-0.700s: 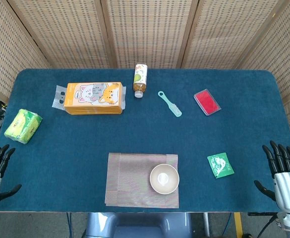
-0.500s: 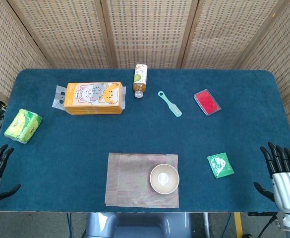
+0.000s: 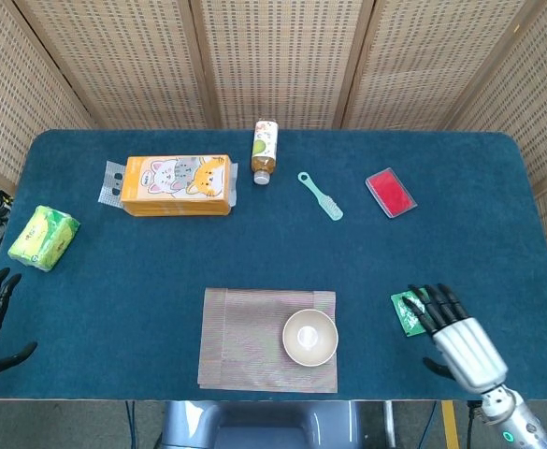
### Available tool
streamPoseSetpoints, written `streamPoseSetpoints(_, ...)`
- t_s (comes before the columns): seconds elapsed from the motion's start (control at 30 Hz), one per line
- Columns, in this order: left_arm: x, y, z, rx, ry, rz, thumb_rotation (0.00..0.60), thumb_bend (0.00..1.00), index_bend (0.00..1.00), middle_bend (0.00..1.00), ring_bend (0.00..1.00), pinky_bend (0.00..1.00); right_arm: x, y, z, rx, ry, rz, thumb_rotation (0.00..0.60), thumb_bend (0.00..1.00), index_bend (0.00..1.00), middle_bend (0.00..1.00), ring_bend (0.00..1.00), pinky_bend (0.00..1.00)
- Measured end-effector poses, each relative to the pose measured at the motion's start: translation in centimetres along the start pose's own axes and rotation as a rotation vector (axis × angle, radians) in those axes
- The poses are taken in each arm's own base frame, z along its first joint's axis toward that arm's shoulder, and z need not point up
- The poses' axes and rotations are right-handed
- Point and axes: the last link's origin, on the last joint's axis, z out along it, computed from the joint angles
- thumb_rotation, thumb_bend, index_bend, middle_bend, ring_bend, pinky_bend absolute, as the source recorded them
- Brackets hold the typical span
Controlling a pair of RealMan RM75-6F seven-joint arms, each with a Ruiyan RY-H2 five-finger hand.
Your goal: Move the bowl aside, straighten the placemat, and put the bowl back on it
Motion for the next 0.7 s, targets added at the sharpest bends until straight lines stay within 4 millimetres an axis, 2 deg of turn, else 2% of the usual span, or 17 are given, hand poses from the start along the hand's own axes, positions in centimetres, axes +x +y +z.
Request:
streamPoseSetpoints(0.2,-0.3,-0.1,0.4,0.013,-0.013,0.009,0.6,0.0,0.0,0.0,0.0,0.0,-1.4,-2.4,3.2,0.242,-0.04,-0.088,0.6,0.0,0.06,0.0,0.0,0.0)
streamPoseSetpoints(0.37,-0.7,-0.2,0.9,0.025,-0.033,0.017,0.6,0.0,0.0,0.0,0.0,0.0,-2.2,-3.7,4.7,0.311,-0.088,-0.133,0.6,0.0,0.09,0.0,0.0,0.0)
streamPoseSetpoints(0.53,-1.0,-0.3,1.4,0.043,-0.05,0.017,0.6,0.0,0.0,0.0,0.0,0.0,-3.0,-5.1,6.4,0.351,-0.134,-0.177,0.6,0.0,0.17,0.0,0.0,0.0)
streamPoseSetpoints(0.63,-1.1,-0.3,1.5,0.049,-0.054,0.016,0.6,0.0,0.0,0.0,0.0,0.0,-3.8,-5.8,7.1,0.357,-0.165,-0.204,0.6,0.05,0.18,0.0,0.0,0.0)
streamPoseSetpoints(0.7,-1.1,-0.3,1.6,0.053,-0.055,0.017,0.6,0.0,0.0,0.0,0.0,0.0,-4.5,-6.5,7.6,0.368,-0.185,-0.215,0.6,0.13,0.18,0.0,0.0,0.0)
